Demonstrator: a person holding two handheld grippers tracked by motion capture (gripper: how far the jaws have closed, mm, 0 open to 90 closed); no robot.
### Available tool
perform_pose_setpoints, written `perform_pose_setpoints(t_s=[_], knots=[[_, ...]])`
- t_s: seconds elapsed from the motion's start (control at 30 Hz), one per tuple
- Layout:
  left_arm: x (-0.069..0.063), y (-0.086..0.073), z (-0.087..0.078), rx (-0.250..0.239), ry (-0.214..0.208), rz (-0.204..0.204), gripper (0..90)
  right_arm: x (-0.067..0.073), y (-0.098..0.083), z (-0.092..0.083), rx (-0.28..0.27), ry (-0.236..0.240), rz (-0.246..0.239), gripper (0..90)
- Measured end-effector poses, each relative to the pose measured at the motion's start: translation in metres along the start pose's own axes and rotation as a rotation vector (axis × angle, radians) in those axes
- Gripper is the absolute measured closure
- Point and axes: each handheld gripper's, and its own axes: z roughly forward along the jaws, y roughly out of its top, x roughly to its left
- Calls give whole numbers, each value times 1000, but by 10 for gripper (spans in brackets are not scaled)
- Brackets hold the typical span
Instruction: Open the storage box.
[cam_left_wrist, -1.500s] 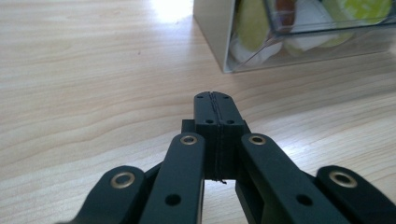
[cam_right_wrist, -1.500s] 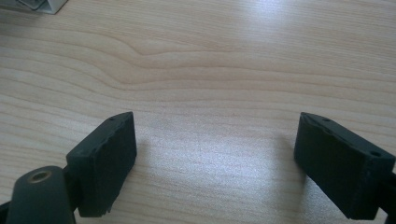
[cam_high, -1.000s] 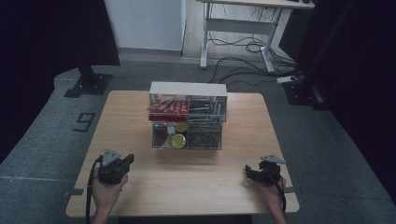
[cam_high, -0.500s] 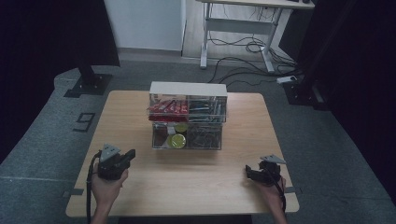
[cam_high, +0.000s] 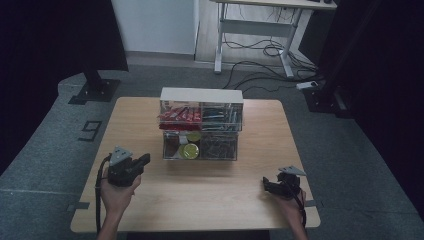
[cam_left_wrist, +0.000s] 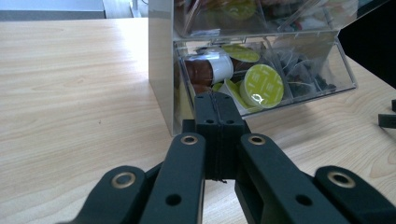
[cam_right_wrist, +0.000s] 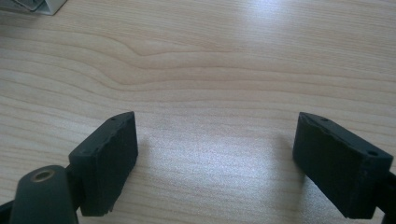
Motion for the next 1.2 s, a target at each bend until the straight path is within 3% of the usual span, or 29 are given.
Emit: perform_pose_setpoints(t_s=[0.5, 1.2], knots=[[-12, 28, 0, -9, -63, 16, 900, 0, 0, 0, -1, -1, 0, 145], [-17, 51, 3, -18, -116, 15, 900, 0, 0, 0, -1, -1, 0, 146]])
